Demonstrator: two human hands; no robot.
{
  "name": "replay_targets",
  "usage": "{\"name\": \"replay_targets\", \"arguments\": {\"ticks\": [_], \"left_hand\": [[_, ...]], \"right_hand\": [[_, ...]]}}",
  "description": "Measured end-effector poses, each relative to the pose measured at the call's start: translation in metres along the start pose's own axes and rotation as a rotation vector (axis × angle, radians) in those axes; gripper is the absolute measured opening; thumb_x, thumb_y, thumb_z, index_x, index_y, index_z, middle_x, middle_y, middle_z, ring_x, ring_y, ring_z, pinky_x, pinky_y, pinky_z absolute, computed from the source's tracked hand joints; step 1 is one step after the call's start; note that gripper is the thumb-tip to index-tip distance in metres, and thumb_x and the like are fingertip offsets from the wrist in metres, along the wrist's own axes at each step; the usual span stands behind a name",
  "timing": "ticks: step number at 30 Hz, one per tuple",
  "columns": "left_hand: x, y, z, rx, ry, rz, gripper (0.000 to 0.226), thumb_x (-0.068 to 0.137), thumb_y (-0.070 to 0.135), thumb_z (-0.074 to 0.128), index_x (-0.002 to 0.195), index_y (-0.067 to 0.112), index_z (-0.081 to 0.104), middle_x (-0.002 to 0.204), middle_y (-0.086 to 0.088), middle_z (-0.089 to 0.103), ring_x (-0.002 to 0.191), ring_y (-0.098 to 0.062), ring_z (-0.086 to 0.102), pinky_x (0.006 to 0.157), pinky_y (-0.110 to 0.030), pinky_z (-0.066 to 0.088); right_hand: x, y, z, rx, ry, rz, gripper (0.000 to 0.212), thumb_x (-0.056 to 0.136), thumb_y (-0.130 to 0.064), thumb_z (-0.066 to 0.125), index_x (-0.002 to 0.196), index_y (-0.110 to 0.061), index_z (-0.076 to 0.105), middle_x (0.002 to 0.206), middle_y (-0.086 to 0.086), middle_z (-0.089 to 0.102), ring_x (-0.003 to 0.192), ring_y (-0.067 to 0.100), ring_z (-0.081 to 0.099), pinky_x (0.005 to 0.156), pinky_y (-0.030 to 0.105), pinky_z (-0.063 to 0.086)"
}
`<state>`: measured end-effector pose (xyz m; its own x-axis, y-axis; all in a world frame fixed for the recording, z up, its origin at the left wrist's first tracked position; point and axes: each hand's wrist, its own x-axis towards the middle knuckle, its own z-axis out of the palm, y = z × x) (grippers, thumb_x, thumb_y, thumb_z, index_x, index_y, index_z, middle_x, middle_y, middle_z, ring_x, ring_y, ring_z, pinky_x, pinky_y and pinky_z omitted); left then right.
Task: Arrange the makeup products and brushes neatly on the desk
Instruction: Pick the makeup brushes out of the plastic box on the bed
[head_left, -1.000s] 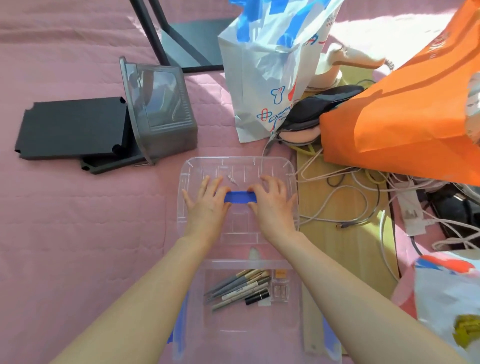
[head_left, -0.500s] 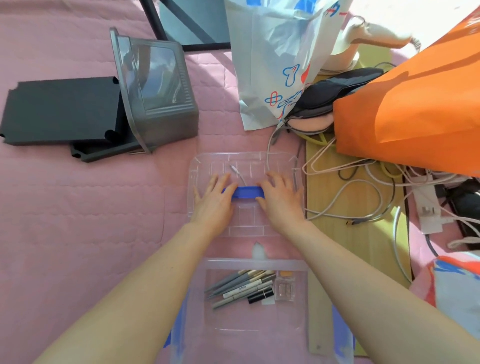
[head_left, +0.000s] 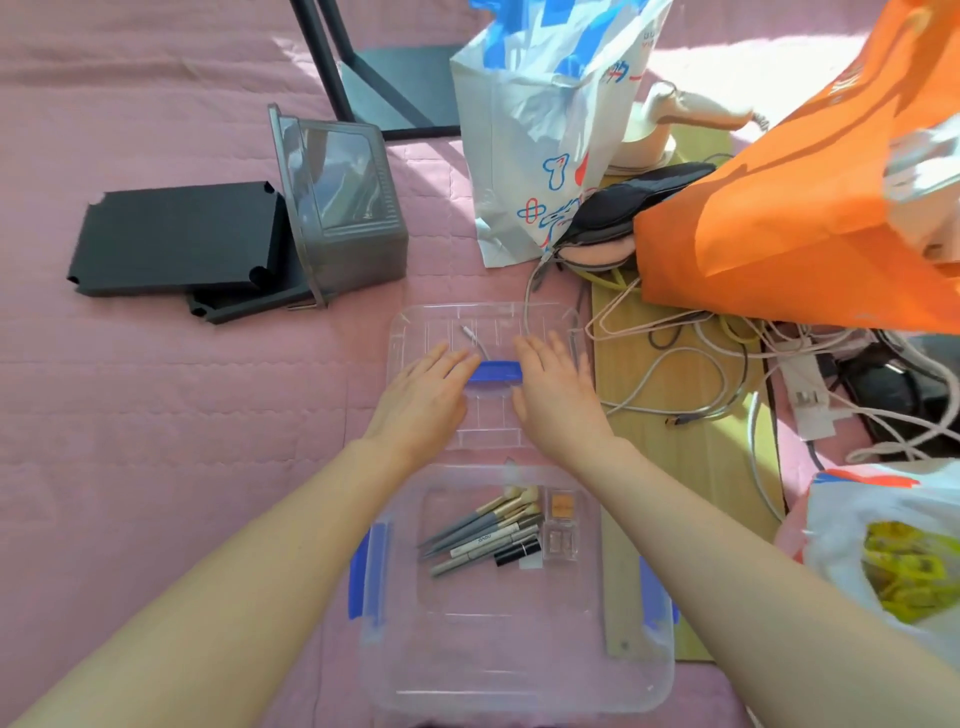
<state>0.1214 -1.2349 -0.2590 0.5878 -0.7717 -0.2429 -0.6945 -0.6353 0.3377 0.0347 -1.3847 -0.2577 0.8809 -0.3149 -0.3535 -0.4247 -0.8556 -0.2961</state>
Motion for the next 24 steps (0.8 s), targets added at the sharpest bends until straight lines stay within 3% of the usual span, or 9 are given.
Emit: {"name": "replay_targets", "arguments": {"ticks": [5, 12, 18, 24], "left_hand": [[-0.047, 0.027, -0.022, -0.113, 0.197, 0.023, 0.046, 0.086, -0.003, 0.054, 0.132, 0.0, 0.053, 0.132, -0.014, 0.057, 0.129, -0.032, 0.047, 0.107, -0.043, 0.039], [-0.111, 0.052, -0.022, -0.131, 0.297, 0.05, 0.039, 0.079, -0.008, 0.061, 0.117, -0.001, 0.062, 0.104, -0.013, 0.067, 0.102, -0.033, 0.061, 0.081, -0.042, 0.054], [-0.146, 0.066, 0.006, -0.136, 0.261, 0.021, 0.036, 0.074, -0.007, 0.067, 0.109, 0.001, 0.067, 0.092, -0.008, 0.068, 0.092, -0.03, 0.063, 0.08, -0.036, 0.049], [-0.162, 0.08, 0.045, -0.161, 0.078, -0.032, 0.028, 0.076, -0.002, 0.068, 0.103, 0.004, 0.069, 0.088, -0.008, 0.068, 0.089, -0.031, 0.063, 0.064, -0.039, 0.054]], "right_hand": [[-0.051, -0.01, -0.018, 0.003, 0.054, -0.052, 0.054, 0.098, -0.018, 0.04, 0.148, -0.011, 0.022, 0.156, 0.003, 0.024, 0.147, 0.025, 0.008, 0.118, 0.047, 0.015], [-0.129, -0.016, -0.015, 0.073, 0.093, -0.088, 0.052, 0.095, -0.017, 0.049, 0.143, -0.005, 0.034, 0.151, 0.01, 0.034, 0.146, 0.027, 0.016, 0.117, 0.041, 0.021], [-0.18, -0.011, 0.012, 0.162, 0.15, -0.07, 0.043, 0.092, -0.011, 0.054, 0.134, -0.003, 0.048, 0.138, 0.011, 0.05, 0.14, 0.03, 0.033, 0.114, 0.038, 0.029], [-0.197, 0.003, 0.043, 0.218, -0.008, 0.049, 0.048, 0.096, -0.012, 0.047, 0.142, -0.009, 0.035, 0.146, 0.006, 0.038, 0.141, 0.022, 0.024, 0.114, 0.028, 0.022]]}}
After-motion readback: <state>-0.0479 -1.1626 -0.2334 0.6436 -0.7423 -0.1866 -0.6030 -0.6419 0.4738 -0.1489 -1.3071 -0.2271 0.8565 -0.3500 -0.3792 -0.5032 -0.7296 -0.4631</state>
